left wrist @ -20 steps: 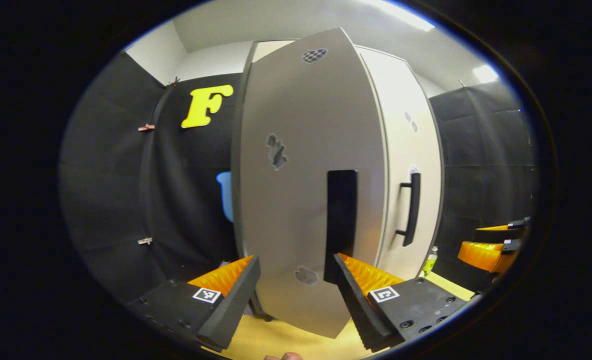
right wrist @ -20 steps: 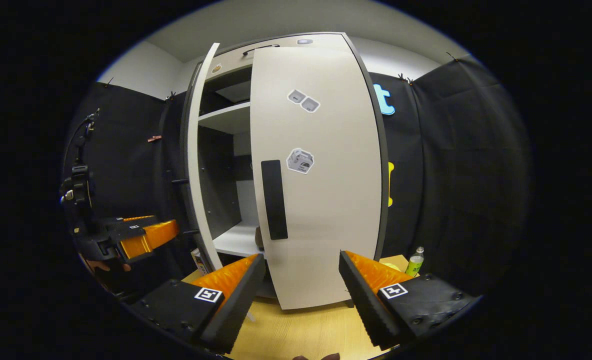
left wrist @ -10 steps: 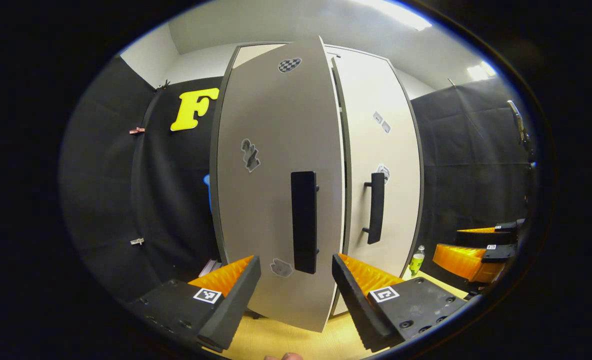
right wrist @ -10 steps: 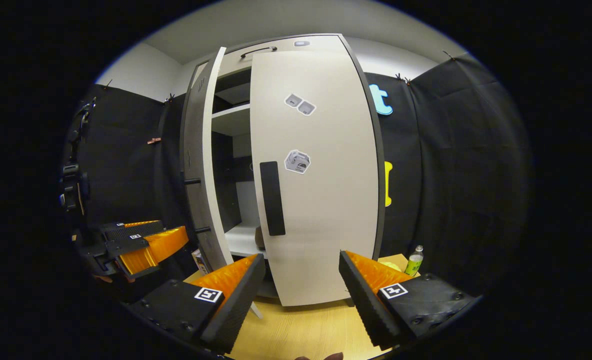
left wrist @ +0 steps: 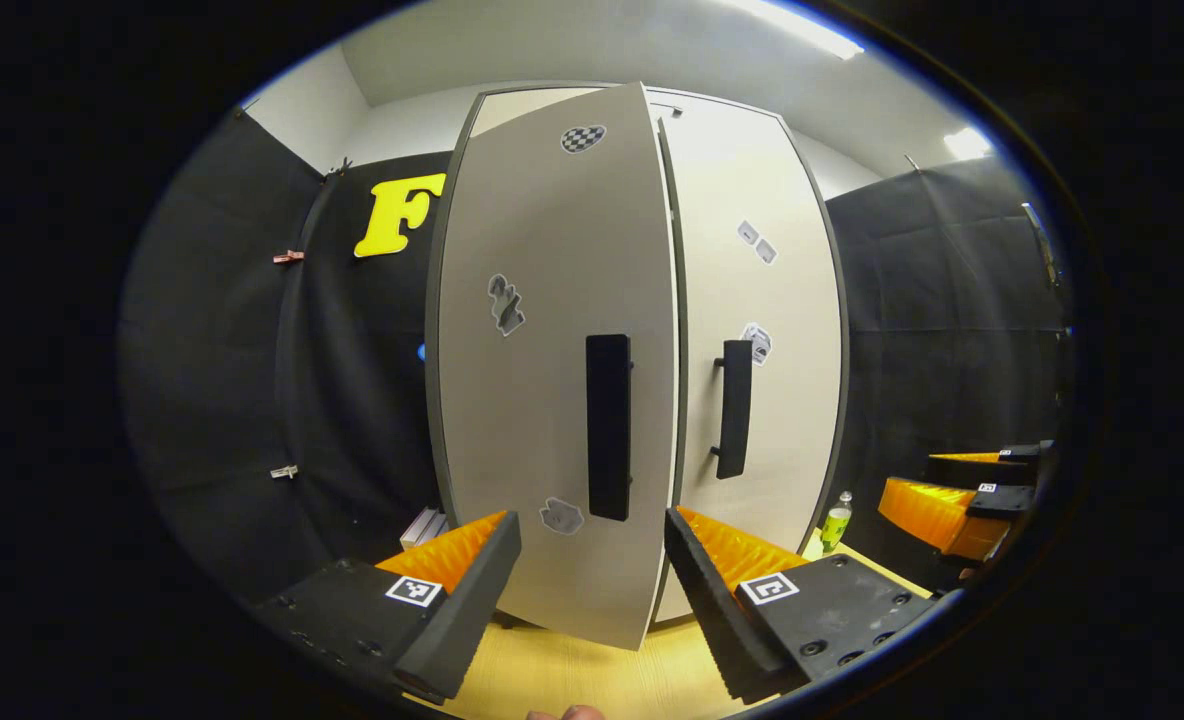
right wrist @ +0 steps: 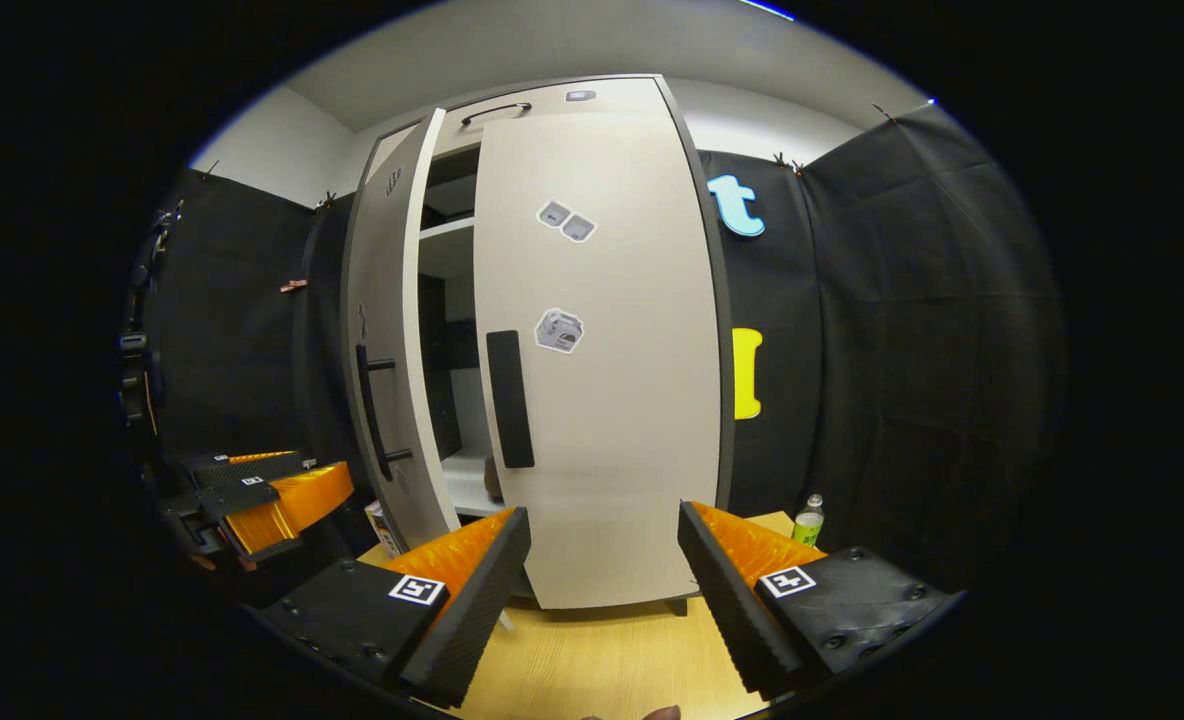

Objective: Grab one shoe with the right hand and put it into the shoe cabinet, grab the other shoe with the left hand and put it into the shoe cabinet; then close the right door with the right hand and the left door with the left hand.

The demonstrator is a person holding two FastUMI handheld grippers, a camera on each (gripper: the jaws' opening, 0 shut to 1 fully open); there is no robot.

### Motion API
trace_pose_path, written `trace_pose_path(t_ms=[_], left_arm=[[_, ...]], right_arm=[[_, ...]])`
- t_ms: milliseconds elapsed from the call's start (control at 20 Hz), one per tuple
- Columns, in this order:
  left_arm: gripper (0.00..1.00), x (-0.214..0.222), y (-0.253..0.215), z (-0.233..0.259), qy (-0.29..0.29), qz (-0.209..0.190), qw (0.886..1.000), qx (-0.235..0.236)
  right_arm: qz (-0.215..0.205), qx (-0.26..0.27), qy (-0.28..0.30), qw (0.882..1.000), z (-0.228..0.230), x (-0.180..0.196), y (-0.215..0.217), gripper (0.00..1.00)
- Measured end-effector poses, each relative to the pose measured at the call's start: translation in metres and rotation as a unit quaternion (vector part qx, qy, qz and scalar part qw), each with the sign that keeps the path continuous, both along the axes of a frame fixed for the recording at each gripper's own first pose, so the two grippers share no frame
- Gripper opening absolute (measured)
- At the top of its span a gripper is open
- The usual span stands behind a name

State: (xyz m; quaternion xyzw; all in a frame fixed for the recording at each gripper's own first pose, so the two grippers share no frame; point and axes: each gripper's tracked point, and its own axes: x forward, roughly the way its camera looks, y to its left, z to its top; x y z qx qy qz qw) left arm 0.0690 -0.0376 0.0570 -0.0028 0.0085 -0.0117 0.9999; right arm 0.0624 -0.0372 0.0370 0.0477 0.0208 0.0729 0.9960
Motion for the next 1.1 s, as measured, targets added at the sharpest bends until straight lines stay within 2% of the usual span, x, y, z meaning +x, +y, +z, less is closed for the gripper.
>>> trace_pose_path(t_ms=[250, 550, 1100], left_arm=[[0.93, -0.011, -0.009, 0.006, -0.01, 0.015, 1.0, 0.0], [0.93, -0.016, -0.016, 0.01, -0.013, 0.034, 0.999, 0.006], [0.92, -0.02, -0.025, 0.006, -0.023, 0.037, 0.999, 0.008]], right_arm=[[0.001, -0.012, -0.024, 1.0, 0.014, 0.004, -0.013, 0.98], [0.019, -0.027, -0.027, 0.999, 0.017, 0.004, -0.012, 0.98], [0.029, -0.036, -0.029, 0.999, 0.017, 0.01, -0.011, 0.98]])
